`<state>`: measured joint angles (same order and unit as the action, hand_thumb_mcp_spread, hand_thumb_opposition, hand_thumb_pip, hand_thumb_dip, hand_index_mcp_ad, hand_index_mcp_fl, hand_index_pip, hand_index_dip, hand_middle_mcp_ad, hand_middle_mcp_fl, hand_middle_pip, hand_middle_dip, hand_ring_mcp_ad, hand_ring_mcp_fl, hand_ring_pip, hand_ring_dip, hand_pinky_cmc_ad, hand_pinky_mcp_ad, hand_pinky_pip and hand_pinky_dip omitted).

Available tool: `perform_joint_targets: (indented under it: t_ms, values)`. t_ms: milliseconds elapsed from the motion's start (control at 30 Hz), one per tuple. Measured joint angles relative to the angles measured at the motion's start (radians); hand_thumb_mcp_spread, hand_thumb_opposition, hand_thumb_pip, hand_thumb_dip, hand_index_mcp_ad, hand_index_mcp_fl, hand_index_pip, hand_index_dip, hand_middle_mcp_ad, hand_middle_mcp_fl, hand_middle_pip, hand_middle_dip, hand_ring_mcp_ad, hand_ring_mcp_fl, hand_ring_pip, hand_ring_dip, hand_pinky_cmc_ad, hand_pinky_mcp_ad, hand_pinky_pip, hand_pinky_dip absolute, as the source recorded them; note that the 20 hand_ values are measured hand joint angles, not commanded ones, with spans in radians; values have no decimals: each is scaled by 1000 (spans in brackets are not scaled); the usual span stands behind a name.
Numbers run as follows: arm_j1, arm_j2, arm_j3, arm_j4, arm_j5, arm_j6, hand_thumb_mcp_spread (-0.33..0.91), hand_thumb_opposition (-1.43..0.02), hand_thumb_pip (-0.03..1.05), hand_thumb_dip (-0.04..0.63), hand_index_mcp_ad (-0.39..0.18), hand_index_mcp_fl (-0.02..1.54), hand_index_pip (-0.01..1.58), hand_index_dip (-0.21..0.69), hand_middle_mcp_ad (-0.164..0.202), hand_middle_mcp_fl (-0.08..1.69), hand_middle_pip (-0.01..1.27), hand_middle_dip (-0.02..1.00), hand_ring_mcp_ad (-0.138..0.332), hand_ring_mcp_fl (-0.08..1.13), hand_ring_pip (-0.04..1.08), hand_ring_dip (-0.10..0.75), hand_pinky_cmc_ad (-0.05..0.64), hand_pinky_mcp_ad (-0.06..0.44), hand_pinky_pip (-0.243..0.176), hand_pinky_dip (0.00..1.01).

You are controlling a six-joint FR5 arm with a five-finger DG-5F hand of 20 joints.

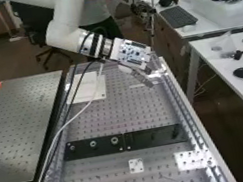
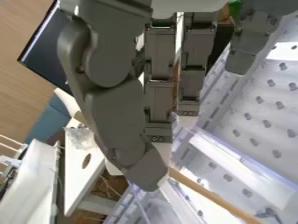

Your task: Grab the chopstick and place it in the clear container

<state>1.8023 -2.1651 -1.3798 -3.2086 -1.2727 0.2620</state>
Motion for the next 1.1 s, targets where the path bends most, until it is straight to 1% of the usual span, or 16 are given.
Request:
perform_joint_targets:
  t_ms: [167, 300, 400, 433, 500, 533, 567, 600, 633, 667, 800, 833, 933, 967, 1067, 1100]
  values:
    - [2, -3, 7, -3, -5, -6, 819, -1138, 450, 316, -162, 1300, 426, 363, 3, 1285, 264, 693, 63, 651, 124, 578, 311, 330, 3, 180]
    - [3, -8, 16, -14, -4, -8, 813, -1138, 450, 316, -162, 1304, 426, 363, 0, 1286, 264, 695, 42, 637, 126, 583, 311, 330, 3, 180]
    - [3, -11, 20, -19, -16, -16, 771, -1145, 449, 321, -164, 1302, 393, 361, 0, 1290, 258, 695, 24, 611, 122, 585, 307, 330, 0, 180]
    - [3, -12, 22, -21, -21, -16, 733, -1145, 459, 325, -161, 1295, 379, 365, 3, 1241, 258, 695, 23, 593, 126, 585, 314, 330, 0, 180]
    - [2, -15, 25, -27, -20, -16, 637, -1035, 459, 325, -152, 1201, 316, 365, 5, 1215, 220, 695, 0, 585, 126, 585, 316, 330, 0, 180]
    - [1, -16, 27, -29, -19, -16, 604, -995, 459, 325, -152, 1115, 274, 361, 3, 1148, 197, 696, -9, 548, 124, 585, 333, 330, 0, 180]
    - [0, -16, 27, -29, -20, -16, 581, -970, 466, 325, -152, 1014, 234, 358, 3, 1051, 175, 696, -3, 456, 120, 585, 328, 330, 2, 188]
    - [0, -16, 27, -29, -20, -16, 559, -958, 489, 325, -152, 962, 206, 358, 3, 974, 161, 696, 2, 393, 113, 578, 328, 330, 2, 195]
    - [-1, -16, 27, -28, -16, -15, 538, -941, 518, 325, -152, 899, 192, 358, 2, 922, 152, 693, 17, 314, 99, 578, 328, 330, 0, 190]
    - [-2, -14, 26, -27, -9, -15, 531, -911, 562, 325, -152, 838, 169, 358, 2, 881, 148, 693, 37, 276, 86, 576, 340, 328, -9, 202]
    - [-7, -4, 23, -18, -4, -17, 518, -866, 567, 325, -152, 848, 164, 342, 3, 880, 147, 693, 38, 295, 87, 550, 349, 330, -44, 272]
    - [-8, 1, 21, -14, -6, -23, 499, -864, 567, 325, -152, 836, 176, 346, 0, 887, 147, 693, 38, 295, 87, 545, 365, 330, -44, 279]
    - [-10, 11, 20, -9, -7, -36, 497, -848, 571, 325, -152, 770, 159, 333, 0, 836, 147, 693, 38, 295, 80, 531, 367, 330, -59, 307]
    - [-10, 13, 20, -8, -11, -38, 492, -852, 571, 325, -152, 757, 145, 328, 3, 819, 140, 693, 37, 290, 87, 532, 361, 328, -75, 319]
    - [-11, 18, 20, -4, -24, -39, 473, -852, 571, 325, -152, 737, 113, 328, 3, 721, 138, 693, 37, 250, 84, 520, 360, 330, -75, 337]
    - [-11, 21, 19, 0, -27, -40, 469, -848, 571, 325, -152, 721, 110, 328, 3, 716, 127, 693, 37, 234, 87, 520, 374, 330, -80, 347]
